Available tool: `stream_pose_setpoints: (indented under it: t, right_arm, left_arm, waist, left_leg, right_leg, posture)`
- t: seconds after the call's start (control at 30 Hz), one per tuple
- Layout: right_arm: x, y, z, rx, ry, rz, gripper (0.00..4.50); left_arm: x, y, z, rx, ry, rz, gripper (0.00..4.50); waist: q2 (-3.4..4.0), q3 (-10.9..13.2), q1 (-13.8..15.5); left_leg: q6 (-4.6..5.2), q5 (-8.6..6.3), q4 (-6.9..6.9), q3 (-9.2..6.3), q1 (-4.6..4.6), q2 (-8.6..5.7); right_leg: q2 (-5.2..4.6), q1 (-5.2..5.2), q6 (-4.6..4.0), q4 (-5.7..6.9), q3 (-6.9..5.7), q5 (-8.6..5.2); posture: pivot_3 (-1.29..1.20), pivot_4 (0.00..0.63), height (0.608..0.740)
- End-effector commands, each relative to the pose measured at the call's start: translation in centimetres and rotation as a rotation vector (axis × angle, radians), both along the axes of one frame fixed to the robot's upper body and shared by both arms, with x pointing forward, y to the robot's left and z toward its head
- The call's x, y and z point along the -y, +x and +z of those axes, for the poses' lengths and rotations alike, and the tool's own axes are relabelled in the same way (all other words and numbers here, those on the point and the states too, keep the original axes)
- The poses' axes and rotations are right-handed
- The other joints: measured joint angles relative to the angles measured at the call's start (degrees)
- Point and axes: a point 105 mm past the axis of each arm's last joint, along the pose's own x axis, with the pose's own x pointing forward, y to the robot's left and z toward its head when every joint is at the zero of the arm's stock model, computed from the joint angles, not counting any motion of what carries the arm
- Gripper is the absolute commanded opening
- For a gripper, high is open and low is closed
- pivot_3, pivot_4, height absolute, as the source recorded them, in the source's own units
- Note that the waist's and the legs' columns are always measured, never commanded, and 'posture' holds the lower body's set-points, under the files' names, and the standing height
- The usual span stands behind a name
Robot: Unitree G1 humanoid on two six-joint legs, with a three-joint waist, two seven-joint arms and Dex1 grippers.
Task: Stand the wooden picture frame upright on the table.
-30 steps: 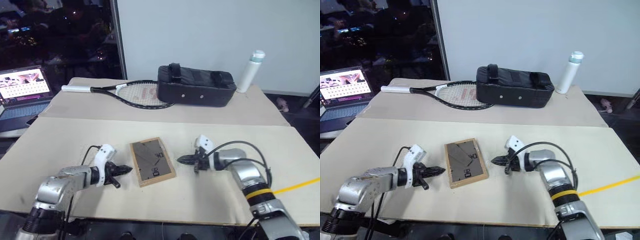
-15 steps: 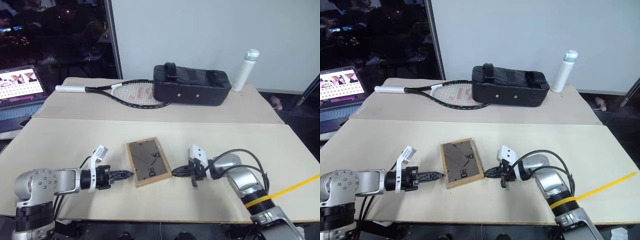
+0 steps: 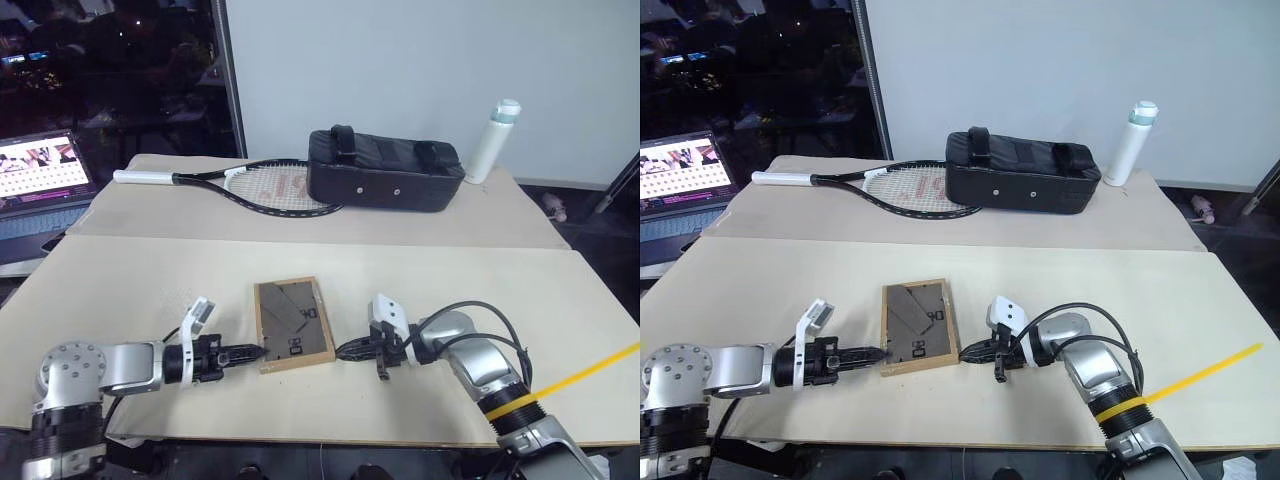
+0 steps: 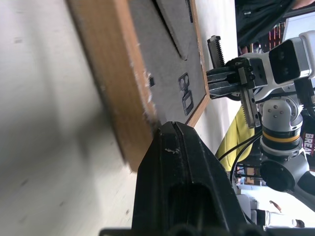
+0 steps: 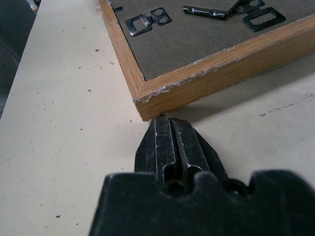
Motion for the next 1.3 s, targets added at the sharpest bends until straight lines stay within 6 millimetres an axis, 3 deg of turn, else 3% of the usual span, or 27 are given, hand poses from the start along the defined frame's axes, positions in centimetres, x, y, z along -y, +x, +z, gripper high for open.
stream_pose_setpoints:
  t: [0.03,0.17,0.27,0.33,0.37,0.5,0.6,0.9,1.1,1.3]
  right_arm:
    - [0.0,-0.2,0.8,0.025,0.014,0.004,0.03]
    - [0.4,-0.1,0.6,0.035,0.007,-0.012,0.03]
    - [0.5,0.1,0.6,0.038,0.006,-0.022,0.0]
    - [0.6,0.2,0.6,0.04,0.007,-0.025,0.0]
    - [0.6,0.3,0.6,0.041,0.007,-0.026,0.0]
    - [0.5,0.4,0.6,0.042,0.007,-0.023,0.0]
    - [0.3,0.5,0.6,0.044,0.007,-0.018,0.0]
    - [-0.5,-0.1,1.1,0.048,0.03,-0.001,0.0]
    - [-1.1,-1.3,0.8,0.03,0.041,0.014,0.0]
    - [-0.9,-1.5,0.7,0.022,0.039,-0.004,0.0]
  left_arm:
    - [-0.7,-0.1,0.8,0.006,-0.014,0.003,0.0]
    - [-1.8,-0.3,2.7,0.041,-0.087,0.009,0.0]
    - [-3.2,0.4,5.5,0.156,-0.144,0.08,0.69]
    - [-4.1,0.5,6.1,0.17,-0.144,0.116,1.57]
    - [-4.5,0.0,6.1,0.166,-0.126,0.111,1.8]
    - [-4.8,-1.3,4.6,0.086,-0.064,0.087,3.31]
    - [-4.3,-1.2,3.1,0.016,-0.055,0.087,4.31]
    - [-0.3,0.2,0.1,-0.111,-0.072,0.02,4.41]
    - [2.1,1.6,0.2,-0.121,-0.124,-0.014,4.41]
    - [2.0,1.6,0.1,-0.133,-0.123,-0.019,4.41]
  waist:
    - [0.0,0.0,-0.1]
    - [-0.01,0.0,0.0]
    - [-0.12,0.1,0.1]
    - [-0.12,0.1,0.1]
    - [-0.13,0.1,0.1]
    - [-0.13,0.1,-0.1]
    - [-0.16,0.1,0.1]
    - [-0.18,0.1,0.6]
    - [-0.18,0.1,1.8]
    - [-0.19,0.1,1.9]
  left_leg:
    - [0.0,0.0,-0.01,0.0,0.0,0.0]
    - [0.0,0.0,-0.06,0.0,-0.01,0.0]
    - [-0.01,0.0,-0.04,0.0,-0.02,0.0]
    - [-0.01,0.0,-0.04,0.0,-0.02,0.0]
    - [-0.01,0.0,-0.04,0.01,-0.02,0.0]
    - [-0.03,-0.01,-0.07,0.06,-0.01,0.0]
    - [-0.04,-0.02,-0.07,0.05,-0.01,0.0]
    - [-0.06,-0.01,-0.03,0.05,-0.02,0.0]
    - [-0.05,0.0,-0.05,0.05,-0.02,-0.01]
    - [-0.07,0.01,-0.04,0.04,-0.05,-0.02]
  right_leg:
    - [0.0,-0.01,0.0,0.0,0.0,0.0]
    - [0.0,-0.05,-0.01,0.0,0.0,0.0]
    - [0.0,-0.05,-0.01,-0.01,0.0,-0.01]
    - [-0.01,-0.06,-0.02,-0.01,0.0,-0.01]
    - [-0.01,-0.05,-0.02,-0.01,0.0,-0.01]
    - [-0.02,-0.09,-0.04,-0.02,0.04,-0.02]
    - [-0.02,-0.12,-0.05,-0.02,0.03,-0.03]
    - [-0.01,-0.12,-0.05,-0.02,0.03,-0.01]
    - [-0.01,-0.09,-0.06,-0.02,0.03,-0.01]
    - [-0.02,-0.08,-0.03,-0.06,0.01,0.0]
  posture:
    - [0.0,0.15,0.696]
    - [0.0,0.15,0.696]
    - [0.0,0.15,0.696]
    - [0.0,0.15,0.696]
    - [0.0,0.15,0.696]
    - [0.0,0.15,0.696]
    - [0.0,0.15,0.696]
    - [0.0,0.15,0.696]
    - [0.0,0.15,0.696]
    - [0.0,0.15,0.696]
